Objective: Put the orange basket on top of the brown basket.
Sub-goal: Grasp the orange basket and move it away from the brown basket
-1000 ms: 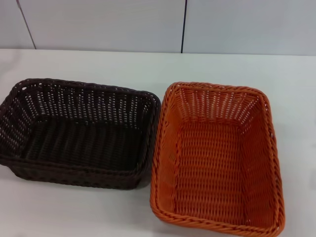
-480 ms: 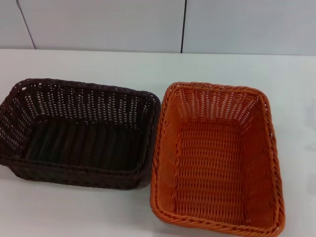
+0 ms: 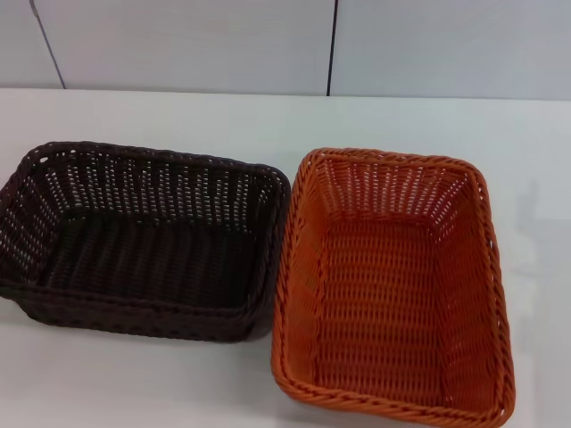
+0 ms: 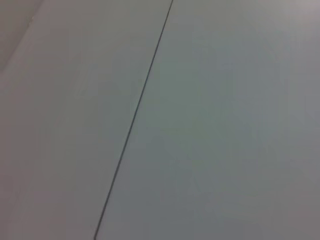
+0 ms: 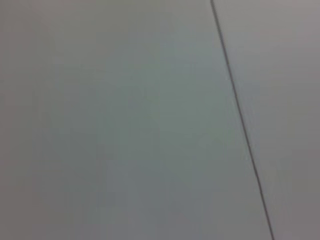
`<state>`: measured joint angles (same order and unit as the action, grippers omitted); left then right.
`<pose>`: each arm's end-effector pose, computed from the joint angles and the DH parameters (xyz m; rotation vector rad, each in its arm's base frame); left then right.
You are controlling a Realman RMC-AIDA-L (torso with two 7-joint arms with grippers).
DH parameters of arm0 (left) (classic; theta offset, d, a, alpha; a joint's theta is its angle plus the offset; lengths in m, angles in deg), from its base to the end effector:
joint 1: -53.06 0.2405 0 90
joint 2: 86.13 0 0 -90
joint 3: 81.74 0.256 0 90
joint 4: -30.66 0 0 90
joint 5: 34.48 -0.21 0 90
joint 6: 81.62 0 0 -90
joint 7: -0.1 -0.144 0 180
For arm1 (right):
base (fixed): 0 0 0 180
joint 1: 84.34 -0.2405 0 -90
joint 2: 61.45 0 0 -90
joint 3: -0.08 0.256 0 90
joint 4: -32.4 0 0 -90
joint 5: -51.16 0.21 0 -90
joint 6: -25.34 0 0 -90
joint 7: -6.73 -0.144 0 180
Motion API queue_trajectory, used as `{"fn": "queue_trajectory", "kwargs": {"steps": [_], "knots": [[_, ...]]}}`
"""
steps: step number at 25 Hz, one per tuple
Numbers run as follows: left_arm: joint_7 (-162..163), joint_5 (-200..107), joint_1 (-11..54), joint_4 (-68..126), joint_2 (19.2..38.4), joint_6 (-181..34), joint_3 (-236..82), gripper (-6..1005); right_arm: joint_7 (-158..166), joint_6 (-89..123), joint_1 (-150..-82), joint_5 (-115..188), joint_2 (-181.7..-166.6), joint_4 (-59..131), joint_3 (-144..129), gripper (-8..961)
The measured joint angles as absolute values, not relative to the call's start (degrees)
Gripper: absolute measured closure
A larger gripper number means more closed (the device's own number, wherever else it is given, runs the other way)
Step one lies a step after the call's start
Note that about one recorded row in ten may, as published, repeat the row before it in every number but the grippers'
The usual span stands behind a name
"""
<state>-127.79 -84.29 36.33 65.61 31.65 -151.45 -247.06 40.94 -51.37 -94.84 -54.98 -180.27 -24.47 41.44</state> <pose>-0.3935 0.2809 0.2106 -1.0312 -0.4816 -0.9572 0.2236 0.2953 -0.0012 -1.1490 0.4560 0.8191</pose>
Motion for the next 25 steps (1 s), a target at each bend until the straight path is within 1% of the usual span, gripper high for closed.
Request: {"fn": "queue_trajectory", "kwargs": {"steps": [4, 7, 12, 13, 15, 18, 25], "knots": [[-127.79, -84.36, 37.58, 64.83, 31.72, -151.64, -247.03, 348, 47.38, -46.66, -93.63, -54.53, -180.22, -31.14, 41.97, 385], [-127.79, -84.42, 37.82, 64.67, 31.7, -151.65, -247.0, 348, 49.67, -40.32, -92.46, -55.06, -179.91, -35.39, 43.27, 386], [-127.78, -84.34, 38.17, 64.21, 31.6, -151.44, -247.0, 348, 49.95, -28.77, -91.95, -59.01, -177.87, -40.89, 45.85, 387], [-127.78, -84.27, 38.13, 64.21, 31.55, -151.21, -247.05, 348, 49.91, -24.87, -91.8, -59.02, -177.75, -42.42, 47.72, 387], [-127.78, -84.24, 37.98, 64.17, 31.53, -150.99, -247.06, 348, 49.85, -16.39, -91.48, -59.01, -177.83, -45.3, 52.4, 388], [-127.78, -84.21, 37.8, 64.07, 31.54, -150.71, -247.06, 348, 49.9, -2.13, -91.62, -60.02, -178.42, -48.89, 58.98, 388], [-127.8, -83.94, 37.27, 63.51, 31.53, -150.36, -247.06, 348, 49.97, 22.18, -93.82, -65.99, -178.74, -56.25, 69.71, 390]]}}
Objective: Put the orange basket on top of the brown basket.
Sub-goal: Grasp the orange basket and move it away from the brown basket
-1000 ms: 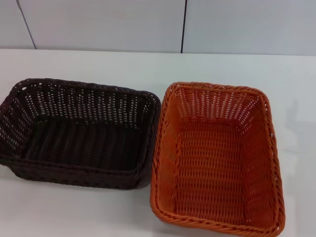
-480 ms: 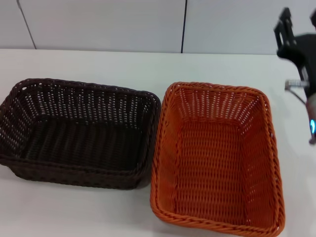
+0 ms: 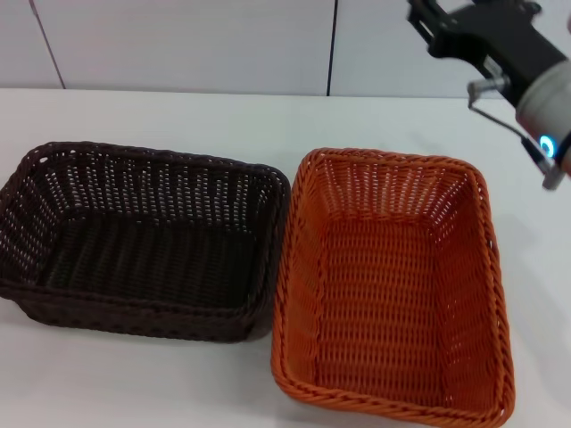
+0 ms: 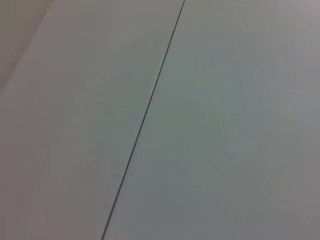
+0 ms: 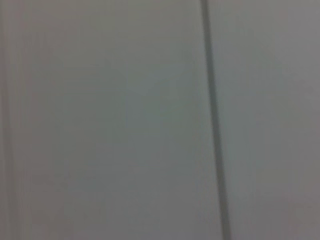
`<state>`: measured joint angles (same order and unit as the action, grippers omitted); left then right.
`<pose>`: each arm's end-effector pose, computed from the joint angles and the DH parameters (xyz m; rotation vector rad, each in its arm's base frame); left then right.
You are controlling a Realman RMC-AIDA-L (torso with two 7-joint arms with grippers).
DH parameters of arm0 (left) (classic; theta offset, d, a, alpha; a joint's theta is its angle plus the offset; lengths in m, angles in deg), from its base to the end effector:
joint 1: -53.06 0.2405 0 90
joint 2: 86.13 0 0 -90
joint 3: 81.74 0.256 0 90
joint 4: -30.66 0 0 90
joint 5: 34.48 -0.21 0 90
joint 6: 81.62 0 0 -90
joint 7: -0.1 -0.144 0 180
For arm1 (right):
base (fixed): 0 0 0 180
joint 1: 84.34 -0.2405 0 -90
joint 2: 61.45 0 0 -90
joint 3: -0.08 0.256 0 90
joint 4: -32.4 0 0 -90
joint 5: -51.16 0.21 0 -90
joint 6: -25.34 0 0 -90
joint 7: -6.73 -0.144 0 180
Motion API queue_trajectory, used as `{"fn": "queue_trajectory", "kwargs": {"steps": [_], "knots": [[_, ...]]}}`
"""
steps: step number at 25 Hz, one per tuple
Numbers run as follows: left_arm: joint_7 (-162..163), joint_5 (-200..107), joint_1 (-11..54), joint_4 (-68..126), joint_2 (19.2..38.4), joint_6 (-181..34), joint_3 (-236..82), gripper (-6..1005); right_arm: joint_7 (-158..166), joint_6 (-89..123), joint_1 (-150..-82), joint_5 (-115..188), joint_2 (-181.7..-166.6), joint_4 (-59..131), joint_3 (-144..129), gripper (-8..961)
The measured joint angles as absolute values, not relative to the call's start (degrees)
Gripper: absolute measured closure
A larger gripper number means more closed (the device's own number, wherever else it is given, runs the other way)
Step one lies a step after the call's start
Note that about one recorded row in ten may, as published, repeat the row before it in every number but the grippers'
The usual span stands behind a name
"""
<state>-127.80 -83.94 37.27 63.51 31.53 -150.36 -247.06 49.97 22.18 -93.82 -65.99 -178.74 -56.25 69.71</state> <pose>-0.4055 0.2739 0.2031 -1.0085 -0.5408 -0.9421 0.1208 0.3589 0.0174 -1.8522 0.4998 0.7927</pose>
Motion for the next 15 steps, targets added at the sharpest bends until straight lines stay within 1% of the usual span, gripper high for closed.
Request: {"fn": "queue_trajectory", "kwargs": {"steps": [8, 12, 15], "knots": [[-127.83, -82.14, 36.76, 63.13, 31.49, -149.56, -247.06, 348, 51.11, 47.85, -98.84, -69.73, -178.79, -64.21, 77.25, 391], [-127.85, -81.81, 36.55, 63.07, 31.35, -149.41, -247.06, 348, 51.33, 61.62, -102.57, -69.84, -179.25, -66.69, 81.62, 392], [-127.86, -81.77, 36.52, 63.22, 31.31, -149.06, -247.06, 348, 51.37, 70.79, -104.9, -69.97, -179.91, -68.27, 84.47, 393]]}}
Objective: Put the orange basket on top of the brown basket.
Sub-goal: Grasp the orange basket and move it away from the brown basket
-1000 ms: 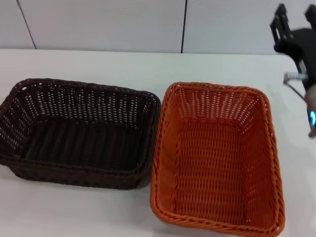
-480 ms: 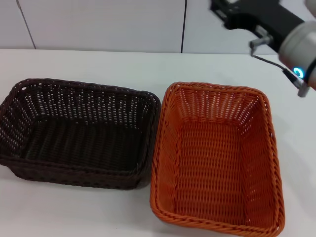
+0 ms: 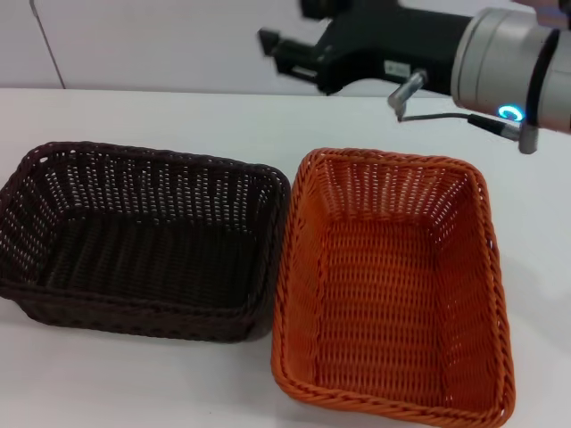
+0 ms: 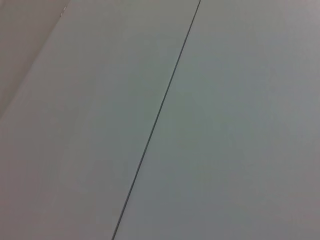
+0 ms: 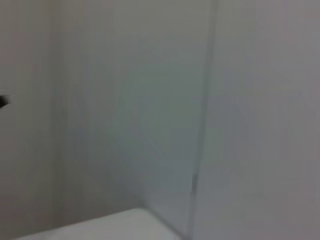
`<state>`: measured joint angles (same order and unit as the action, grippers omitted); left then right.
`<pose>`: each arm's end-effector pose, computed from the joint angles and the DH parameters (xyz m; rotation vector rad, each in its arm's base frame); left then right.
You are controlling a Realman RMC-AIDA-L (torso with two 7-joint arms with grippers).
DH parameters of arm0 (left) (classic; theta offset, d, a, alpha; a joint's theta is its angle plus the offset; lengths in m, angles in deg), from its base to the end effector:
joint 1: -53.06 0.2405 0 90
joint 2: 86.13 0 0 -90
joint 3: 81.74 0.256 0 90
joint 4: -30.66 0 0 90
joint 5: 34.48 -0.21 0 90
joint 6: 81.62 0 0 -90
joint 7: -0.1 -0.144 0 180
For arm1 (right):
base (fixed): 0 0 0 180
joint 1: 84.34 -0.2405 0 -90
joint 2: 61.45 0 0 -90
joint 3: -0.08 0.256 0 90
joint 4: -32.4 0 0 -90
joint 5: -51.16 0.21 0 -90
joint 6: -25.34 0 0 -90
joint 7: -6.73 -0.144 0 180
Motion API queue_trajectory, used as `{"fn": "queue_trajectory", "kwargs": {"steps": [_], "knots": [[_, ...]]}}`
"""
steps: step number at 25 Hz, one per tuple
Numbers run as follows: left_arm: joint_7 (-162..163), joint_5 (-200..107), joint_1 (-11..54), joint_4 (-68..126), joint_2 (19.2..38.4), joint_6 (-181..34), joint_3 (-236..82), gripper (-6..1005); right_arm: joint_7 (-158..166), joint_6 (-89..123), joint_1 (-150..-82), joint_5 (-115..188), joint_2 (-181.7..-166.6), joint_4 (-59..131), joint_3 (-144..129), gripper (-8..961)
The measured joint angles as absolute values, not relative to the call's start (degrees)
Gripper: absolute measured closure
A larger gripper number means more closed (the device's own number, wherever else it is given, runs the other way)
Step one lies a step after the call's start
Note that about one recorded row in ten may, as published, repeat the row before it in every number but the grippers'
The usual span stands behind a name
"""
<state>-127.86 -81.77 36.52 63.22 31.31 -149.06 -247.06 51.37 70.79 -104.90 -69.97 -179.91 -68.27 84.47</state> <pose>-0.4065 0.2772 0.2077 -0.9680 -0.5490 -0.9569 0.0462 0.3435 0.0171 -2.4325 0.2530 0.5975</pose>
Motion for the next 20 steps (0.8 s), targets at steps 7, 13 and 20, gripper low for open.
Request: {"fn": "queue_trajectory", "kwargs": {"steps": [7, 13, 20], "knots": [[-127.88, -81.75, 36.54, 63.23, 31.21, -147.99, -247.06, 348, 51.21, 85.54, -108.78, -72.87, -179.29, -72.46, 85.51, 394], [-127.88, -81.75, 36.53, 63.09, 31.35, -147.28, -247.06, 348, 51.22, 93.38, -109.69, -77.57, -177.87, -76.88, 83.08, 395], [-127.88, -81.76, 36.48, 63.0, 31.35, -146.28, -247.06, 348, 50.81, 97.63, -108.19, -80.57, -177.11, -83.05, 80.16, 396]]}}
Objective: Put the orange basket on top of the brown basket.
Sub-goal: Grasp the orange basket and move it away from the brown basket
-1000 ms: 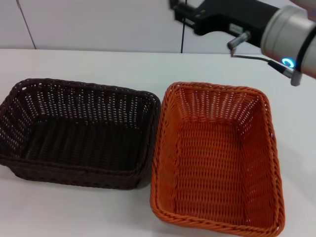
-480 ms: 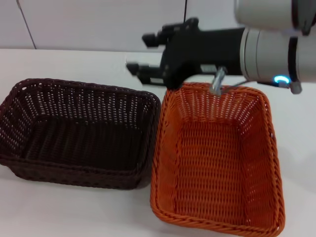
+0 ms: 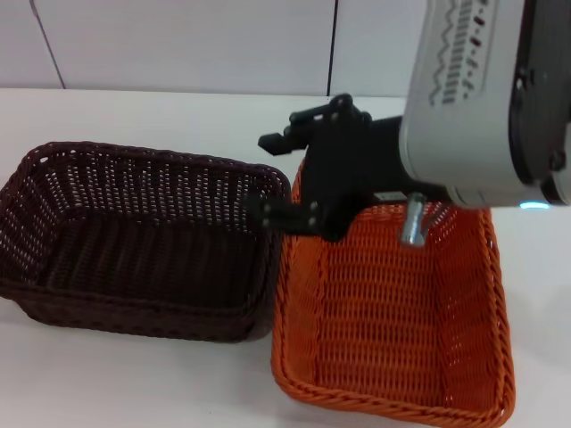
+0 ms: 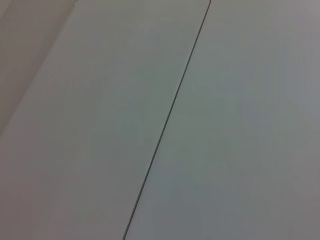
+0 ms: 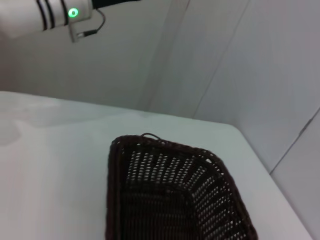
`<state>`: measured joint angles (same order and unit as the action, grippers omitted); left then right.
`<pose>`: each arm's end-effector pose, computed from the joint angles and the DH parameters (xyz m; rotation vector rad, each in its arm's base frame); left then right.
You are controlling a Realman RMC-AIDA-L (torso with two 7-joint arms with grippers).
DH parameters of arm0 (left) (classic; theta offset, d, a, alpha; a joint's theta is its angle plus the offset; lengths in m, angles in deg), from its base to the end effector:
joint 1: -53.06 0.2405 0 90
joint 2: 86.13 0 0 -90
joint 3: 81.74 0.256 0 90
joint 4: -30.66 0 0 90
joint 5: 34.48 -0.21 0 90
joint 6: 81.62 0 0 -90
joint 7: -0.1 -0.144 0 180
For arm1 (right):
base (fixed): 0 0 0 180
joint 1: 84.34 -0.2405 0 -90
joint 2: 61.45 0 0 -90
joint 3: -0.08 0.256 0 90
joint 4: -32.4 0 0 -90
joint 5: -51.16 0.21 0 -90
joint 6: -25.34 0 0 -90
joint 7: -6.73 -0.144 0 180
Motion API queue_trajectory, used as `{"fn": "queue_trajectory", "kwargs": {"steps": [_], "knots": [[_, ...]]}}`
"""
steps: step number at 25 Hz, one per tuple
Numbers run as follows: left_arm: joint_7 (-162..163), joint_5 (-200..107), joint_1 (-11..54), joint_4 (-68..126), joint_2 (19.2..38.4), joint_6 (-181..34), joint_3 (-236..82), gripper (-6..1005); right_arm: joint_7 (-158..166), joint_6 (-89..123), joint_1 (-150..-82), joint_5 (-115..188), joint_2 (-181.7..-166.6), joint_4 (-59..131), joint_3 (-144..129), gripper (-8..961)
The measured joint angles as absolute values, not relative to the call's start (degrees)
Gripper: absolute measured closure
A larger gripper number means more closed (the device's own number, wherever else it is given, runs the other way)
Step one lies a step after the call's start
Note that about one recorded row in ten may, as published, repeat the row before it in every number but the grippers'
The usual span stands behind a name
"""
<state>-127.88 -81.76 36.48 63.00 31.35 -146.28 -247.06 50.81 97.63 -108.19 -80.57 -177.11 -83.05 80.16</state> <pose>-0.4137 0.2778 0.2055 -0.9489 -0.5946 -0.9315 0.0311 0.2835 0.0086 -2.7111 -0.1645 0.1342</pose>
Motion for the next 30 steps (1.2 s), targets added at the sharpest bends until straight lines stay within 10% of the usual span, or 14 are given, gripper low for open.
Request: {"fn": "queue_trajectory", "kwargs": {"steps": [30], "knots": [[-127.87, -82.23, 36.72, 62.82, 31.5, -144.48, -247.06, 348, 36.12, 116.33, -108.79, -79.75, -180.27, -79.68, 80.58, 402]]}}
